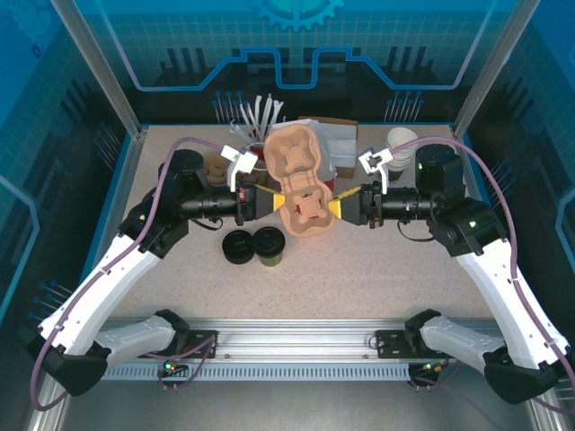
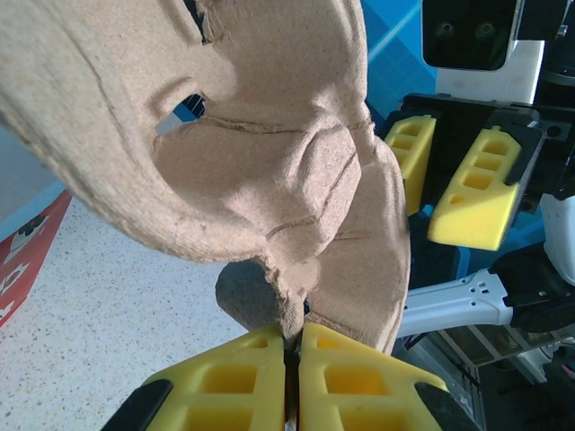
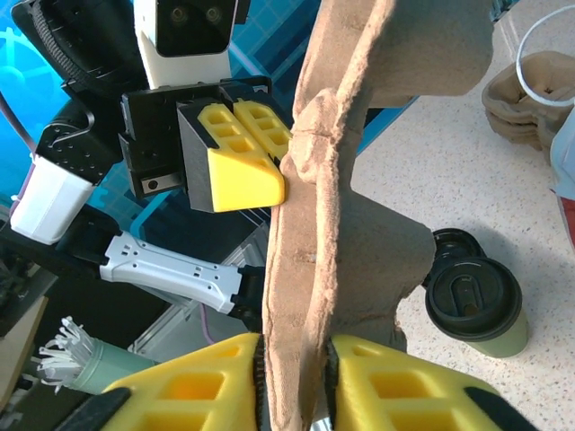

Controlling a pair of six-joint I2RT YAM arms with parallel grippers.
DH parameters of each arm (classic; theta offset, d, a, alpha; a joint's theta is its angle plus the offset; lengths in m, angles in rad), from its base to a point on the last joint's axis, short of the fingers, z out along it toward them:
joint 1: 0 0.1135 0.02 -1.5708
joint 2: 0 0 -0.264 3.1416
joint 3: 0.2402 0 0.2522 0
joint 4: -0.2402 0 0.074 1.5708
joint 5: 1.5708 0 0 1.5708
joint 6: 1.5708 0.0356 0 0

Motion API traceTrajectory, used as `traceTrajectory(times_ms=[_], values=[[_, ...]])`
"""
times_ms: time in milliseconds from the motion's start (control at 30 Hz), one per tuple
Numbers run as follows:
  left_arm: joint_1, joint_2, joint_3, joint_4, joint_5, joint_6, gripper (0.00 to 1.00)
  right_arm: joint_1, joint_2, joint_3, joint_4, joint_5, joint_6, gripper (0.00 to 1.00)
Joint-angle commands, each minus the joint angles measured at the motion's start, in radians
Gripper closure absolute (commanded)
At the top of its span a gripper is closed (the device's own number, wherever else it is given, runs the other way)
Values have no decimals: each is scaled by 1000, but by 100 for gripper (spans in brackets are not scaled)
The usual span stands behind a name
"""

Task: Pack the takeout coffee

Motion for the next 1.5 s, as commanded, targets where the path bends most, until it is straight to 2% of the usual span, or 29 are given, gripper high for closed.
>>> traceTrajectory(times_ms=[0,67,133,200,267,333,467,700,900,1067,1467], values=[[-10,6,22,7,6,-2,92,11,3,5,-16,18,-31,84],[-16,7,32,-1,9,1,91,10,3,10,-34,40,-49,97],[-20,6,38,-9,7,4,87,10,4,12,-38,38,-51,100],[-21,1,45,-16,-1,6,75,8,3,14,-40,44,-47,100],[-21,-8,55,-35,-26,19,58,8,-1,16,-53,65,-49,100],[-23,-19,65,-57,-49,49,51,9,-7,20,-71,92,-54,100],[-74,-10,132,-198,-208,167,49,7,-7,42,-154,187,-51,100],[-181,62,234,-293,-410,349,46,9,23,62,-267,198,-9,100],[-218,142,265,-267,-407,531,44,18,23,59,-294,168,28,100],[-235,172,227,-190,-375,692,44,29,15,58,-301,155,44,100],[-249,253,212,-163,-366,882,40,46,21,57,-304,126,53,100]])
